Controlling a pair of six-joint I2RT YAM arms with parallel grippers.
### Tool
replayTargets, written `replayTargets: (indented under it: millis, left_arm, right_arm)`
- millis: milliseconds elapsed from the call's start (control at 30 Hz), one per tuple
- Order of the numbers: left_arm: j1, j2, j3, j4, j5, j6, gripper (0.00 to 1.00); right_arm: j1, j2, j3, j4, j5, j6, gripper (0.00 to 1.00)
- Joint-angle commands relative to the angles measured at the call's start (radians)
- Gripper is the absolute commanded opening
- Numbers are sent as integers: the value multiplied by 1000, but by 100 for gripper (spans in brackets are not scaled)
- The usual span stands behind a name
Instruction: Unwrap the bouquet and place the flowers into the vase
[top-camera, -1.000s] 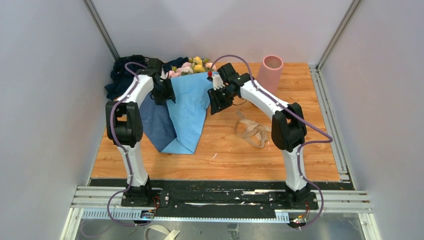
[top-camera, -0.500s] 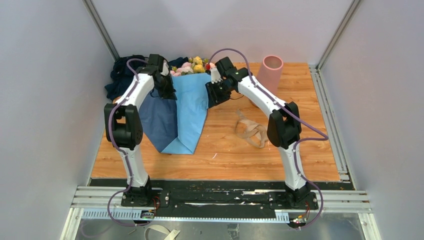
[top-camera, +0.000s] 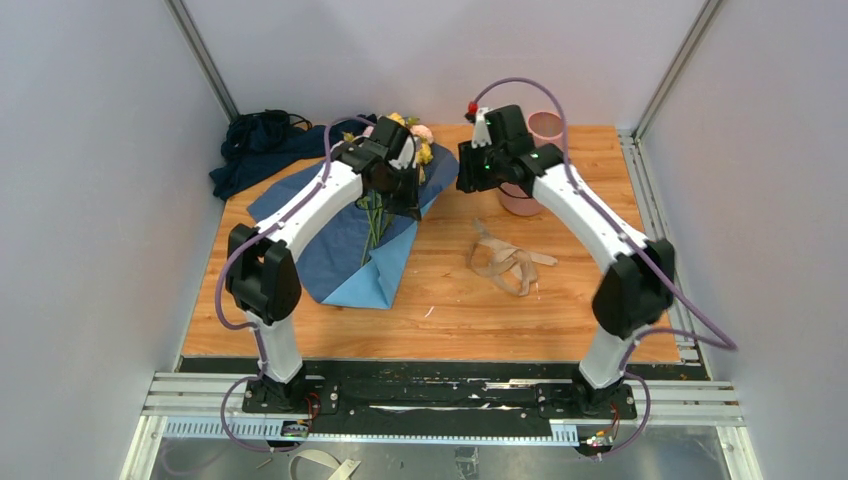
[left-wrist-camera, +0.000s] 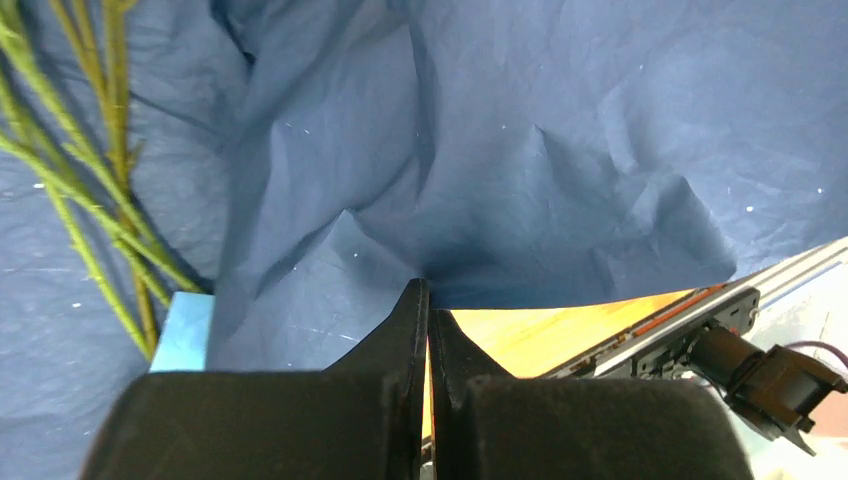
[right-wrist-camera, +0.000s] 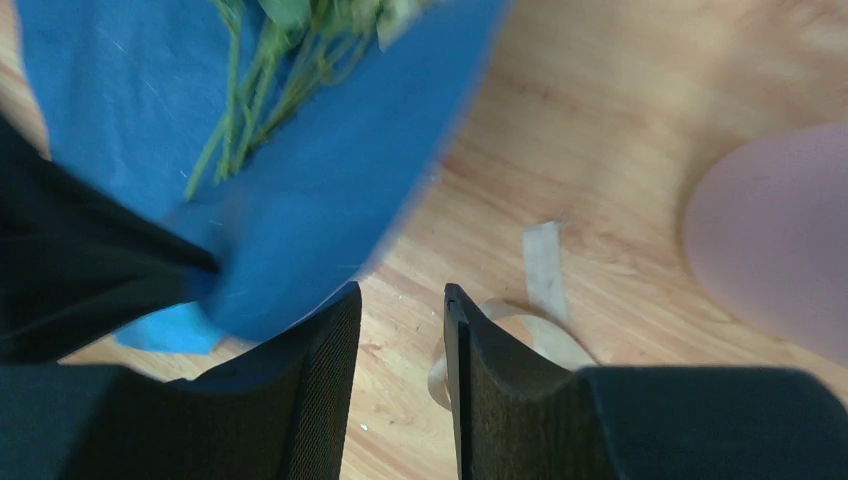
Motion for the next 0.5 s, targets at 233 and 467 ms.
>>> replayTargets:
  millis: [233,467]
  left_arm:
    - [-125,102,131,-32,53,-83,0]
    - [-167,191,148,86,159,-162,0]
  right_arm:
    - [-11,-333,-146,228,160,-39,39]
    - [-11,-320,-107,202,151,-38,38]
